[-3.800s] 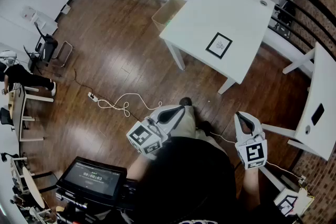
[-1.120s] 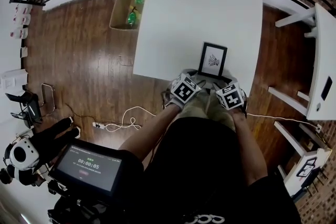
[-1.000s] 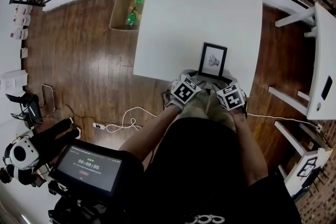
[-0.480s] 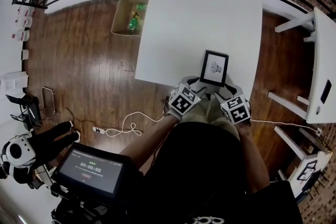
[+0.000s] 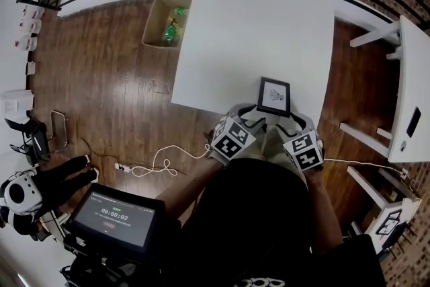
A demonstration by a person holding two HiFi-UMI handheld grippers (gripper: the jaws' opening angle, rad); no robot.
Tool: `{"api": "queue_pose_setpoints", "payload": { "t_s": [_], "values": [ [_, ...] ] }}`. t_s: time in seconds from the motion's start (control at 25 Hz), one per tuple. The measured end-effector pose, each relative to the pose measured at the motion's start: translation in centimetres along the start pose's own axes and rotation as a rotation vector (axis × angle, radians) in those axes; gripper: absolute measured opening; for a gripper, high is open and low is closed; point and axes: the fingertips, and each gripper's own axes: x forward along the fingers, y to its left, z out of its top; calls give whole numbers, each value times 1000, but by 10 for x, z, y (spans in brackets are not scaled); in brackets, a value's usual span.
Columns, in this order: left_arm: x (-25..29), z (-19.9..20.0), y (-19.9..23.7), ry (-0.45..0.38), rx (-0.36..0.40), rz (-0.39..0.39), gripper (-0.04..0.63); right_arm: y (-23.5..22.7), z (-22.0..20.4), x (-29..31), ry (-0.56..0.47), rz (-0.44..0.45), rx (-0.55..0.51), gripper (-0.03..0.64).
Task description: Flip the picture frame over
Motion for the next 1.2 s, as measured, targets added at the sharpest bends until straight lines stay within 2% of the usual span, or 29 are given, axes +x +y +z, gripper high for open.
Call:
{"api": "queue_pose_setpoints", "payload": {
  "t_s": [0.44,0.88,1.2],
  "values": [
    [-10,16,0,-22,12,15,201,-1,12,-13,-13,-25,4,222],
    [-15,13,-11,-37,-38,5,192,-4,14,-19,-9,-28,18,222],
    [-16,21,-2,-45,-31,20,192,-5,20,-18,-13,-31,-3,223]
  ]
}}
